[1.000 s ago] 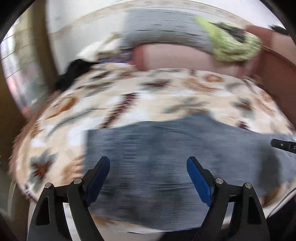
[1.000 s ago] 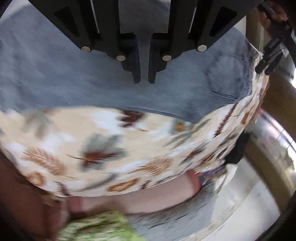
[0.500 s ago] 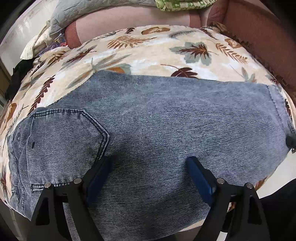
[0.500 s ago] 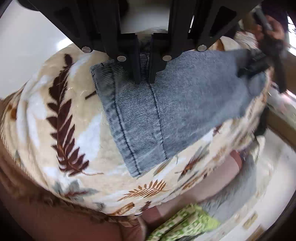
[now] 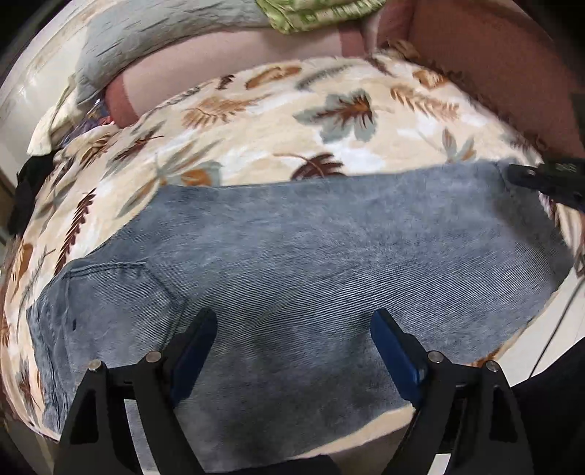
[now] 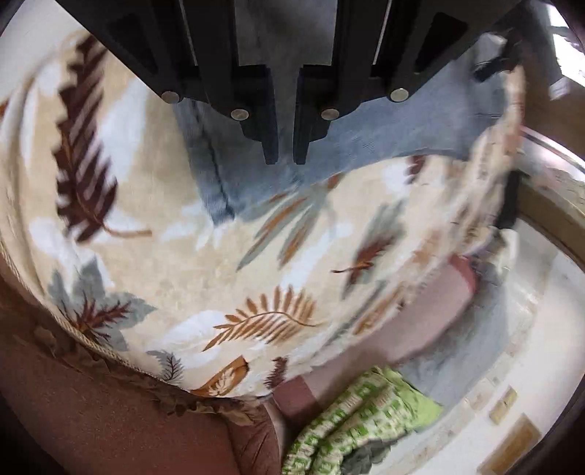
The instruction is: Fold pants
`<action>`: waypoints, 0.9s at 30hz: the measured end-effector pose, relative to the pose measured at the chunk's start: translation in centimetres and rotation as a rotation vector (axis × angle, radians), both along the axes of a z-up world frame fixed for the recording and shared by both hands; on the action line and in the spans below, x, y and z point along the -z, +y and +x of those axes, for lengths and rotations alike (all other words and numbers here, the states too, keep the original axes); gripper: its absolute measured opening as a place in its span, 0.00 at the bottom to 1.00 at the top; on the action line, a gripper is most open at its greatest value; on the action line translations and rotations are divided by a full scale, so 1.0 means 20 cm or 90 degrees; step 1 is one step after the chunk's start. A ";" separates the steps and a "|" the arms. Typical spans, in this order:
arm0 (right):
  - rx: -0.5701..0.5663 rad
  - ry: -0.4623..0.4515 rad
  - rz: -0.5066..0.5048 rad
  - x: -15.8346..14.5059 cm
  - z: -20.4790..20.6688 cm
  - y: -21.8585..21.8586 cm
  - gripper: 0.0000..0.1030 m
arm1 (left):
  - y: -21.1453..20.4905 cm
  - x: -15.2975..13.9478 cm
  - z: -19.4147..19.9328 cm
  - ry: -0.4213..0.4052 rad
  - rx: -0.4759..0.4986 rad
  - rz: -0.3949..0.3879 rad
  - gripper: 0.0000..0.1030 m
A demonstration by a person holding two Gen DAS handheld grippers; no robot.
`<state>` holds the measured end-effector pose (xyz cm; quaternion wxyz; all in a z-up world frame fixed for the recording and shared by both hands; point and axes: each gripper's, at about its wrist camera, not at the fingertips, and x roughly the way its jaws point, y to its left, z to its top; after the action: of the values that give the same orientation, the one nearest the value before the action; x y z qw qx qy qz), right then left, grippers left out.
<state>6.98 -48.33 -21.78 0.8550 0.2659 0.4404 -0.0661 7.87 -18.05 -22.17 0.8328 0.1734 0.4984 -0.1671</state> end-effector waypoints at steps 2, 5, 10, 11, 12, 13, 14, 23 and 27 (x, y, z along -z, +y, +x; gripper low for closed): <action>-0.004 0.028 0.034 0.11 0.05 -0.05 0.11 | -0.03 0.10 0.03 0.030 -0.003 0.039 0.85; 0.029 -0.001 0.100 0.07 -0.01 -0.13 0.11 | -0.02 0.08 0.03 0.028 -0.020 0.026 0.85; 0.035 -0.102 -0.038 -0.19 -0.25 -0.06 0.11 | -0.09 -0.10 -0.07 -0.035 0.014 -0.016 0.85; 0.031 -0.144 -0.086 -0.26 -0.32 -0.02 0.15 | -0.10 -0.16 -0.10 -0.049 0.021 -0.038 0.85; 0.024 -0.190 -0.134 -0.33 -0.41 0.04 0.21 | -0.11 -0.21 -0.13 -0.068 0.025 -0.055 0.85; 0.021 -0.231 -0.172 -0.40 -0.47 0.08 0.46 | -0.12 -0.27 -0.16 -0.092 0.026 -0.066 0.85; 0.029 -0.268 -0.205 -0.45 -0.53 0.12 0.81 | -0.12 -0.31 -0.18 -0.109 0.024 -0.072 0.85; 0.049 -0.417 -0.191 -0.56 -0.90 0.37 1.00 | -0.05 -0.47 -0.34 -0.162 0.017 -0.089 0.85; 0.040 -0.398 -0.163 -0.54 -0.93 0.40 1.00 | 0.00 -0.50 -0.36 -0.186 -0.007 -0.080 0.85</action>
<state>-11.53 -40.31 -11.01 0.9727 0.1769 0.1365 -0.0625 0.75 -17.99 -12.16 0.9065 0.1406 0.3616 -0.1663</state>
